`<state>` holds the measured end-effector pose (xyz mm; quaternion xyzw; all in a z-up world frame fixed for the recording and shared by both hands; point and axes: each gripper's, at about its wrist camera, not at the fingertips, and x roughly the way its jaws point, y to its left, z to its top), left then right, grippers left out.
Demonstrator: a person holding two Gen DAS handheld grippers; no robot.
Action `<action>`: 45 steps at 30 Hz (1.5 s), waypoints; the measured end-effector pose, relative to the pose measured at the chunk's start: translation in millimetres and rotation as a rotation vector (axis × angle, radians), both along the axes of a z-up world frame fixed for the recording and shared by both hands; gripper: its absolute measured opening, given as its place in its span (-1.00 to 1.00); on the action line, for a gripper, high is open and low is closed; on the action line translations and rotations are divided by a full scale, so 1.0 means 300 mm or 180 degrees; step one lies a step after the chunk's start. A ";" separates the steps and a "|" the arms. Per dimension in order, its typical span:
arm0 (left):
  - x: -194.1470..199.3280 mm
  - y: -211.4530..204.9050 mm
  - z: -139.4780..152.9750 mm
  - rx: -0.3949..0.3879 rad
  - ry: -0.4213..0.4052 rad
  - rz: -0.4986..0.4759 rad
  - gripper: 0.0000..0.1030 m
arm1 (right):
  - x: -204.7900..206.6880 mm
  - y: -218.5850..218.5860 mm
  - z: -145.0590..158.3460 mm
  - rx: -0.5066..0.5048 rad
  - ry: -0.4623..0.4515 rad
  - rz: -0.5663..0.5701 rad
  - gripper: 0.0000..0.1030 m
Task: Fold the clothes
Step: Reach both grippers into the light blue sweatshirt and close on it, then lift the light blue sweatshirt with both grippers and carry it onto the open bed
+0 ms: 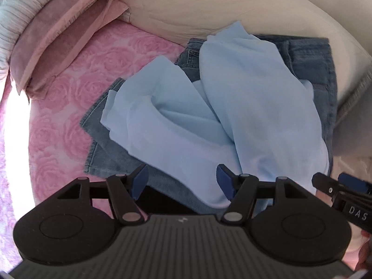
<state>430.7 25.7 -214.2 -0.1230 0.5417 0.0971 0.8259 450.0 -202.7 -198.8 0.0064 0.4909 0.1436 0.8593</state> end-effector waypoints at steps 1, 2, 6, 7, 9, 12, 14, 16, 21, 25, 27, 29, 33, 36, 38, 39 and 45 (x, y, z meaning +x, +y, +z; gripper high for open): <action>0.016 0.007 -0.009 -0.0029 0.0000 0.0037 0.19 | 0.017 0.000 -0.010 0.0022 0.0007 -0.0012 0.37; 0.031 0.014 -0.019 -0.0058 -0.0002 0.0079 0.19 | 0.034 0.001 -0.017 0.0046 0.0013 -0.0023 0.37; 0.080 0.049 -0.067 -0.0193 -0.0026 0.0263 0.19 | 0.098 0.007 -0.045 0.0111 0.0007 -0.0045 0.37; 0.088 0.059 -0.082 -0.0233 -0.0037 0.0314 0.19 | 0.113 0.009 -0.053 0.0119 0.0012 -0.0045 0.37; 0.105 0.079 -0.111 -0.0314 -0.0059 0.0417 0.19 | 0.141 0.015 -0.078 0.0114 0.0045 -0.0052 0.37; 0.130 0.109 -0.156 -0.0435 -0.0092 0.0571 0.20 | 0.174 0.019 -0.118 0.0102 0.0119 -0.0074 0.37; 0.147 0.129 -0.186 -0.0516 -0.0114 0.0674 0.21 | 0.181 0.020 -0.137 0.0102 0.0169 -0.0079 0.37; 0.148 0.148 -0.212 -0.0626 -0.0134 0.0754 0.18 | 0.180 0.025 -0.149 0.0094 0.0198 -0.0060 0.37; 0.118 0.168 -0.212 -0.0959 -0.0176 0.0812 -0.88 | 0.141 0.050 -0.097 0.0040 0.0039 0.0138 -0.66; 0.054 0.174 -0.140 -0.0995 -0.0318 0.0768 -0.97 | 0.098 0.058 -0.028 0.0062 -0.0150 0.0232 -0.81; 0.012 0.179 -0.092 -0.0997 -0.0442 0.0731 -0.97 | 0.071 0.073 0.032 0.0134 -0.0319 0.0279 -0.82; -0.042 0.179 -0.016 -0.0891 -0.0623 0.0634 -0.98 | 0.036 0.091 0.107 0.0255 -0.0529 0.0343 -0.83; -0.187 0.199 0.152 -0.0702 -0.1003 0.0566 -0.98 | -0.053 0.151 0.265 0.0517 -0.0943 0.0579 -0.84; -0.345 0.243 0.280 -0.0536 -0.1284 0.0686 -0.98 | -0.139 0.222 0.383 0.0697 -0.1189 0.0811 -0.85; -0.475 0.286 0.361 -0.0474 -0.1471 0.0829 -0.98 | -0.217 0.275 0.458 0.0771 -0.1362 0.1044 -0.85; -0.546 0.309 0.401 -0.0439 -0.1562 0.0902 -0.98 | -0.259 0.303 0.492 0.0805 -0.1437 0.1193 -0.85; -1.018 0.427 0.645 -0.0069 -0.2083 0.1358 -0.98 | -0.552 0.475 0.684 0.1205 -0.1723 0.1799 -0.85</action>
